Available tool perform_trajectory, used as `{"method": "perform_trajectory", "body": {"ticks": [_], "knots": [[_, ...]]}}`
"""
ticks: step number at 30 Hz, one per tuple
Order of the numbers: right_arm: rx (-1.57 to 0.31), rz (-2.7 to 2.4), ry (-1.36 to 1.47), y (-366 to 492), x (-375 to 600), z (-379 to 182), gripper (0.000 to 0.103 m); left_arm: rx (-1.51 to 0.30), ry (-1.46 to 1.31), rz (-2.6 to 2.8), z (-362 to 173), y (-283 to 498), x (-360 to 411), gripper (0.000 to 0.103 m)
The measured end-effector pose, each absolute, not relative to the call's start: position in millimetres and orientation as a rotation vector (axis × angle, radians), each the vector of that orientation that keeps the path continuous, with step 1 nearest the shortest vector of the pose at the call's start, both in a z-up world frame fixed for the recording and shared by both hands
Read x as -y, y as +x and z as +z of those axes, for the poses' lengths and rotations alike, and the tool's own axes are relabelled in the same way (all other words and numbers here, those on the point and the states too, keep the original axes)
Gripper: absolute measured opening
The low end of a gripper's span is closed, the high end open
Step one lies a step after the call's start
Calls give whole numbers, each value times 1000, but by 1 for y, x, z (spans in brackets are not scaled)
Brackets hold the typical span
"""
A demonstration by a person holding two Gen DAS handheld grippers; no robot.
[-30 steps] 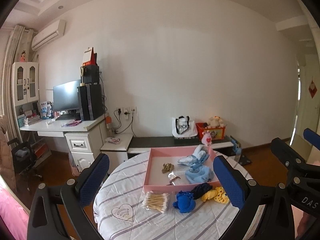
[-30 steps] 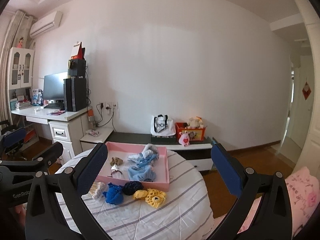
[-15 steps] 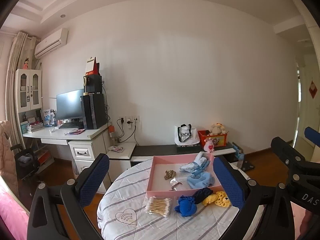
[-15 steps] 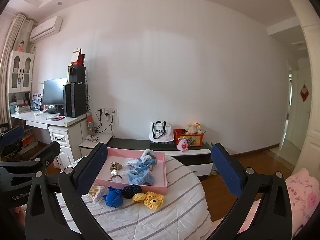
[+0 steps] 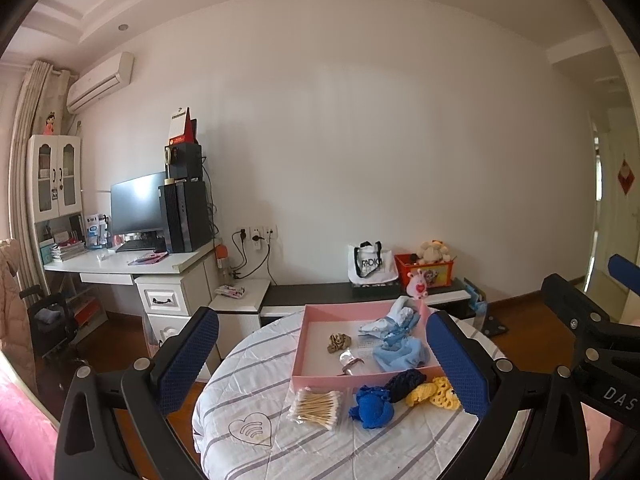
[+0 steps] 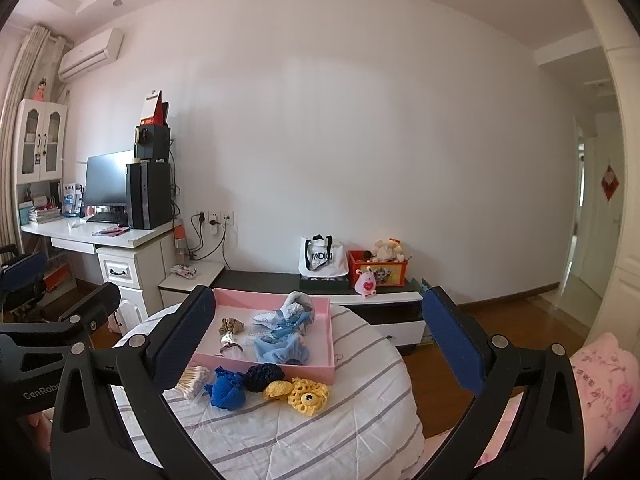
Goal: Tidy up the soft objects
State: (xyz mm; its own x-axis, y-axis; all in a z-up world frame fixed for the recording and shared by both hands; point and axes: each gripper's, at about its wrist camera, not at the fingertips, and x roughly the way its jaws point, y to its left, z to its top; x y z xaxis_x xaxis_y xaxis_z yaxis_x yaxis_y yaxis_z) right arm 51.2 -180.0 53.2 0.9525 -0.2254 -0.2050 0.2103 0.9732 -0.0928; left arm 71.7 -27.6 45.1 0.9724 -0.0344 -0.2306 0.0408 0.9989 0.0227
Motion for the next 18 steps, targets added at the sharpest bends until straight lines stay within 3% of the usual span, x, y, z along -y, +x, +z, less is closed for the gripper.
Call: {"method": "perform_trajectory", "body": {"ticks": [18], "knots": [[-288,-219,-48,71,185,36,103,-311,2,-25,31,91,17,103]]}}
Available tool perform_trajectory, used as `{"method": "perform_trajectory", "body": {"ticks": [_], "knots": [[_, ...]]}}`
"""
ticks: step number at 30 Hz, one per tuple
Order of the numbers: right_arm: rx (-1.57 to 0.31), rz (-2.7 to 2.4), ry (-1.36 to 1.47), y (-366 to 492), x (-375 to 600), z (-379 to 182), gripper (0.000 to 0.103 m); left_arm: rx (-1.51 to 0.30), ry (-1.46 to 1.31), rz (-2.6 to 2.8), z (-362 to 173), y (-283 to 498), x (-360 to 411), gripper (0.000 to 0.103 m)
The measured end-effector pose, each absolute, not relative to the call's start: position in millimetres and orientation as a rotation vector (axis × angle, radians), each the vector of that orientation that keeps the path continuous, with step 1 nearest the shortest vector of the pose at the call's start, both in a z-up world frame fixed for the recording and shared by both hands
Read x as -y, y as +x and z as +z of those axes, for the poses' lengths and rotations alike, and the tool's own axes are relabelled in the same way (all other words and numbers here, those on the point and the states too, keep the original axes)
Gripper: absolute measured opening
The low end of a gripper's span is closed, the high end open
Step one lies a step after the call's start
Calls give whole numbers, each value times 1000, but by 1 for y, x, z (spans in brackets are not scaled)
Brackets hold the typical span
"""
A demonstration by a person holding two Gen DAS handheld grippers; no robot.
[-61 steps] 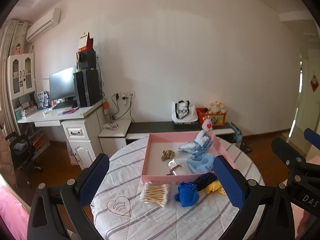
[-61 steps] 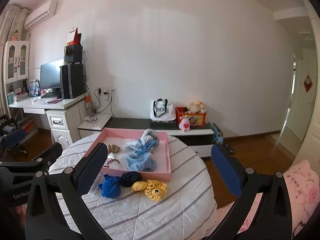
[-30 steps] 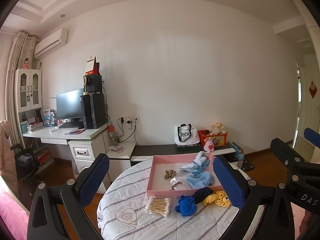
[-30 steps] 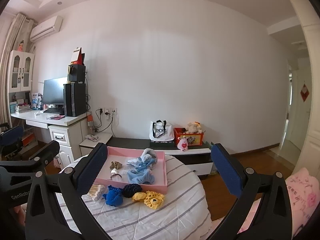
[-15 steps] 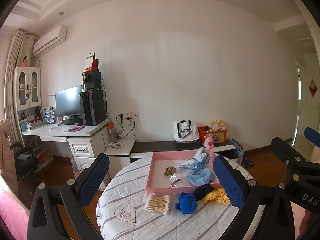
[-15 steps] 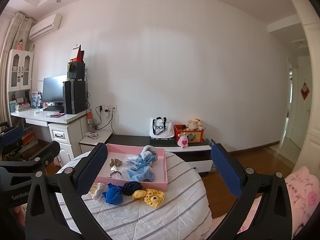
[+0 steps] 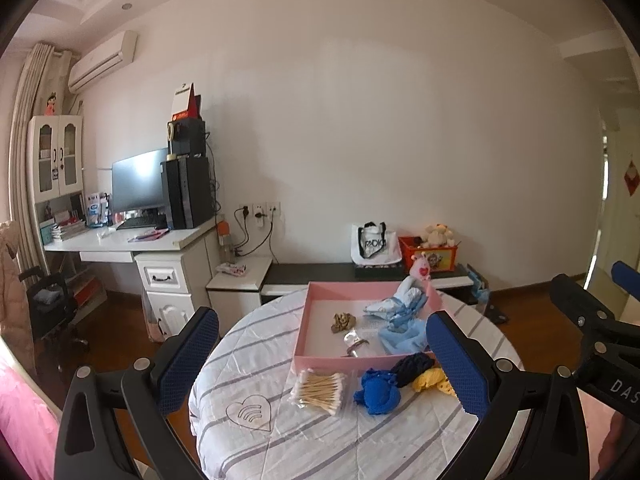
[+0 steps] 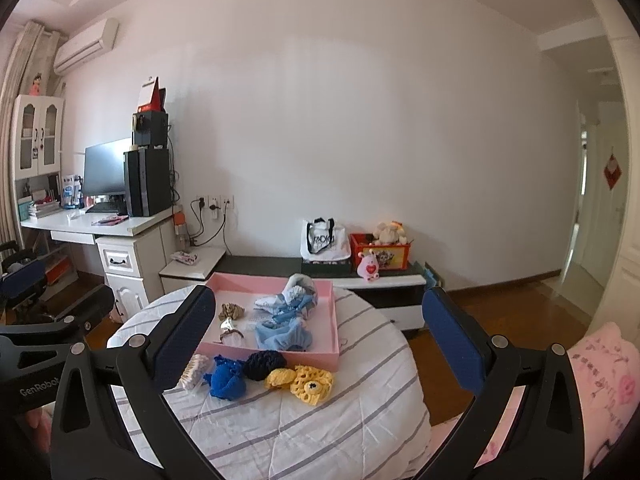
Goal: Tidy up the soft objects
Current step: 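Move both tools toward the cotton swab bag and the yellow crochet toy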
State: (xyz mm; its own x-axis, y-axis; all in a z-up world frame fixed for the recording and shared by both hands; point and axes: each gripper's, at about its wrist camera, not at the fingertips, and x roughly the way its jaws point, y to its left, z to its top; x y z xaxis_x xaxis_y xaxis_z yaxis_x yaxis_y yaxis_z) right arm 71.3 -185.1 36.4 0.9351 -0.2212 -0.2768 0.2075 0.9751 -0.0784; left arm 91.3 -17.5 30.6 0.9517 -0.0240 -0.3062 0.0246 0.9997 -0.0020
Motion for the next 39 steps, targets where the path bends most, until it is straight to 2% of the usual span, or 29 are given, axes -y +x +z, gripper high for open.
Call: {"method": "perform_trajectory", "body": {"ticks": [17,39], "knots": [[-480,-241,-17,109,201,-12,103,-451,4,81,2,132,3,103],[-807,-245,-36,184,201,-105,103,-794,-58,40,-64,235,-26,103]]}}
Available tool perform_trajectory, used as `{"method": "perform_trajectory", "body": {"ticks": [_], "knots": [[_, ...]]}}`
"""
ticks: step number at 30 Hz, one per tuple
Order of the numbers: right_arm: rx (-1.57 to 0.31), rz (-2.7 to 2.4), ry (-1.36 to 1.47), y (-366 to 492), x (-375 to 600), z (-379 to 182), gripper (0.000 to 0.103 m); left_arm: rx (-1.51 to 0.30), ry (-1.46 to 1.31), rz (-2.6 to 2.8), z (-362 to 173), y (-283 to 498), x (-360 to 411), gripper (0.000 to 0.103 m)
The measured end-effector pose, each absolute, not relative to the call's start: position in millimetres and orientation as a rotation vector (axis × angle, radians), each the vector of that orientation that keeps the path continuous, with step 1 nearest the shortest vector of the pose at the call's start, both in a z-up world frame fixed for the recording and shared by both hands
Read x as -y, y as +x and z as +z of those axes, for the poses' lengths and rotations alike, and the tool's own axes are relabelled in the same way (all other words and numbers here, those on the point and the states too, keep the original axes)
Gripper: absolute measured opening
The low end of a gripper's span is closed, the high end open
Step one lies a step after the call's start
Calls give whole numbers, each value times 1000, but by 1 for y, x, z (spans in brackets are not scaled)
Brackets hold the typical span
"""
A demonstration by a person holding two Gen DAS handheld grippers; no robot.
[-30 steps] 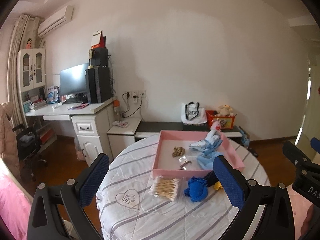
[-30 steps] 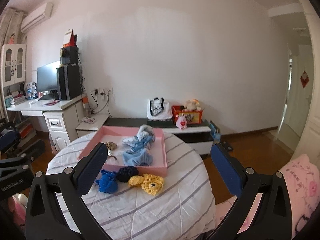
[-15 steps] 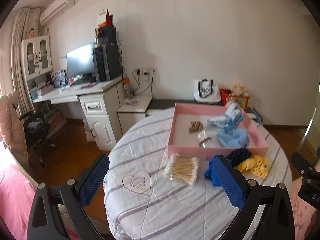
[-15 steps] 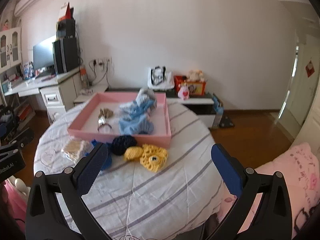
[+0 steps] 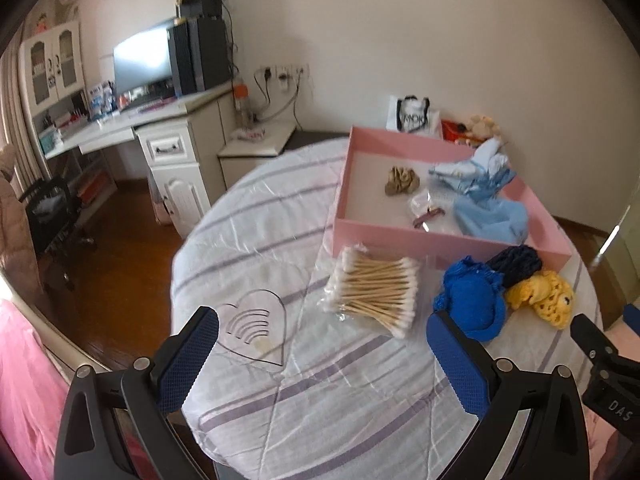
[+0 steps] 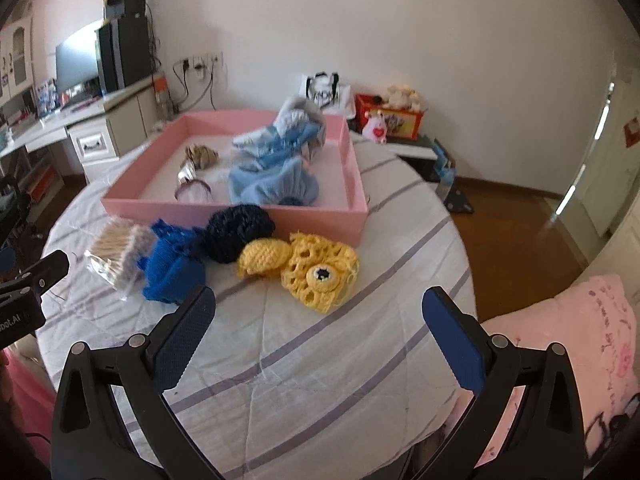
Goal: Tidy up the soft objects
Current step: 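Move both tools toward the cotton swab bag and the yellow crochet toy, then grasp the cotton swab bag with the left tool while the right tool grasps the yellow crochet toy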
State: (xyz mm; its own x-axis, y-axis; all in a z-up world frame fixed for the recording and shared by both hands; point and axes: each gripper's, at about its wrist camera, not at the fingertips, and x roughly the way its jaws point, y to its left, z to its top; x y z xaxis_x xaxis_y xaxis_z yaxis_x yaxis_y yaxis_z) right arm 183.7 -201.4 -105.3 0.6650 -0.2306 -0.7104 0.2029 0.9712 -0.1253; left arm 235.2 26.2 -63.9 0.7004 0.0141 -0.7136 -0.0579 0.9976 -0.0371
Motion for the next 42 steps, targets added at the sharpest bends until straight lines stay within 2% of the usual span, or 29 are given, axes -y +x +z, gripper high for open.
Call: {"method": "perform_trajectory", "body": {"ticks": [21,28,30,32,35,37,42], "knots": [[-951,-297,-7,236,220,-148,103,-962,-33,-100,-131,340,-12,103],[-990,-278,4,246,219,-157,103,-954,-58,-135,-144,355,-16,103],[-992,-268,9,248,217,-157,103,-942,-52,-139,-145,353,-16,98],[-990,-263,10,248,216,-156,103,-928,-31,-122,-144,348,-17,81],[-990,-254,18,250,215,-155,103,-920,-26,-112,-144,345,-21,73],[-990,-248,32,252,215,-154,103,-919,-36,-109,-142,343,-22,68],[-994,-228,74,258,218,-154,103,-920,-63,-127,-140,339,-30,67]]}}
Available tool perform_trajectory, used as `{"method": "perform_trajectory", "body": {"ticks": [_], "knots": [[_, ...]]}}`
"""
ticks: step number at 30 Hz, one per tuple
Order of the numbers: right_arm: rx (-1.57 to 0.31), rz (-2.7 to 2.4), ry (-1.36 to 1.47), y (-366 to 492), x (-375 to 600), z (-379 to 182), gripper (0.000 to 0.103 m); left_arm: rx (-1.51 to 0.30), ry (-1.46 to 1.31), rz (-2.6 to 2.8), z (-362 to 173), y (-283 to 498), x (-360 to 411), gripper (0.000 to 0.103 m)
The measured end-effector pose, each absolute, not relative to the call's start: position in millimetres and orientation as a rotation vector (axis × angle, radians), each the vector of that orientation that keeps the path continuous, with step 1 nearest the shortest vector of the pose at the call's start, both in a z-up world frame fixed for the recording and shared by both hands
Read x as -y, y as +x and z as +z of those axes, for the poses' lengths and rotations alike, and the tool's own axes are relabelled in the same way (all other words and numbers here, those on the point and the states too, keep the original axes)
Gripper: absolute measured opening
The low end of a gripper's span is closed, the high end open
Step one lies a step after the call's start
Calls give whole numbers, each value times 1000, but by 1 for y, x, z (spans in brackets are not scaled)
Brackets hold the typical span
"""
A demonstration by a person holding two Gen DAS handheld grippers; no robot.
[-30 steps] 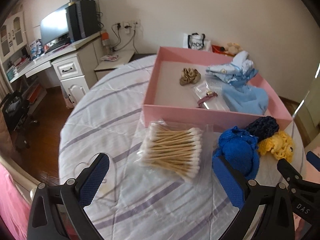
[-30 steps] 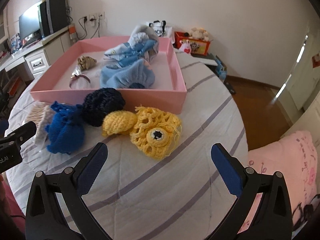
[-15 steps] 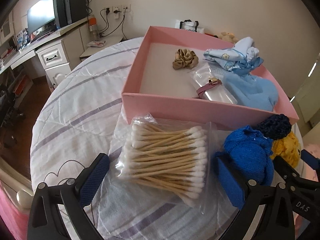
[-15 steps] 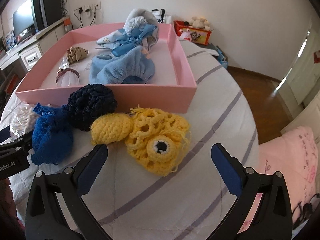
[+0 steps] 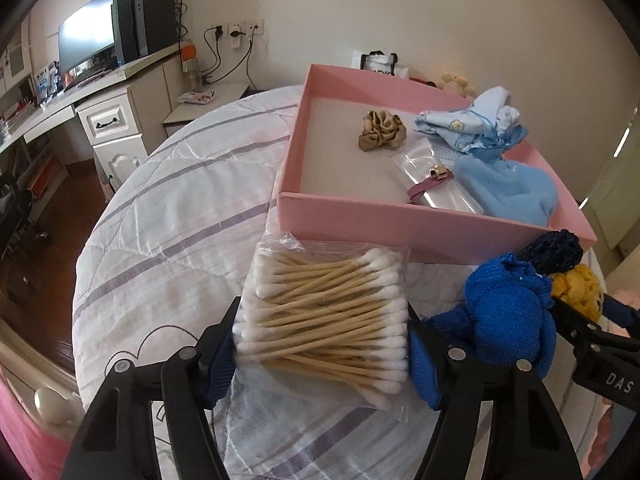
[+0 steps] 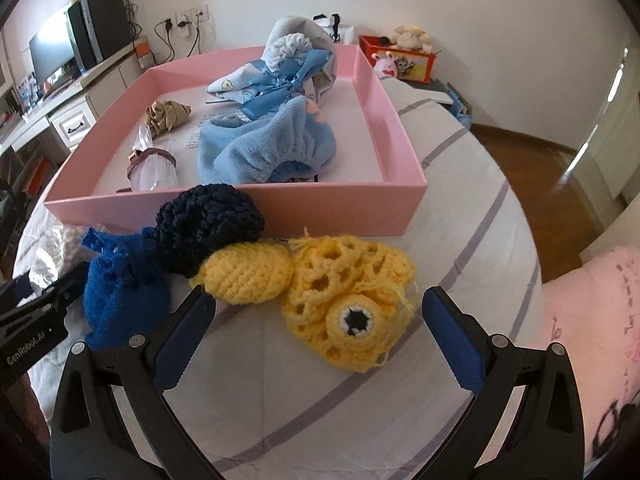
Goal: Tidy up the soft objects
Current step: 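Grasp the cotton swab bag with the left tool while the right tool grasps the yellow crochet toy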
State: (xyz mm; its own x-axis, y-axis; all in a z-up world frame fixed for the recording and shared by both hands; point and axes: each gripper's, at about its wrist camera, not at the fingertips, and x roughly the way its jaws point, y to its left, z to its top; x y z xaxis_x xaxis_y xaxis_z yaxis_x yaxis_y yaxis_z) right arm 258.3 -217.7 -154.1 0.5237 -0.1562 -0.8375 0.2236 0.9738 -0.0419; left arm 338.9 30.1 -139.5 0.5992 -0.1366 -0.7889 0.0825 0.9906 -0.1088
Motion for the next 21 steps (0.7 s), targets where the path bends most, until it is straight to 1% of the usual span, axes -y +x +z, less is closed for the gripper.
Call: {"method": "perform_trajectory", "body": {"ticks": [8,10,11,13,14,15,16,17,18,21], "knots": [[-1006,-188,148,270,221,-164,102,-918,-50,-123,-140,340,-28,67],[-1006,-185,150,272,221,-167,93,-918,-52,-123,-140,339,-29,67],[-1001,-193,139,273,220,-167,91,-919,-54,-122,-140,340,-28,67],[-992,-212,114,273,219,-167,68,-919,-53,-120,-140,340,-28,67],[-989,-213,111,272,220,-167,65,-919,-51,-118,-140,339,-28,67],[-985,-206,120,271,221,-166,56,-920,-49,-117,-140,340,-28,67],[-982,-203,126,269,222,-165,45,-920,-46,-115,-140,340,-27,67],[-979,-203,132,268,223,-163,40,-921,-44,-113,-140,340,-27,67],[-978,-201,140,267,225,-162,30,-922,-43,-111,-140,340,-26,67],[-981,-189,163,264,231,-160,27,-924,-38,-105,-138,341,-24,67]]}}
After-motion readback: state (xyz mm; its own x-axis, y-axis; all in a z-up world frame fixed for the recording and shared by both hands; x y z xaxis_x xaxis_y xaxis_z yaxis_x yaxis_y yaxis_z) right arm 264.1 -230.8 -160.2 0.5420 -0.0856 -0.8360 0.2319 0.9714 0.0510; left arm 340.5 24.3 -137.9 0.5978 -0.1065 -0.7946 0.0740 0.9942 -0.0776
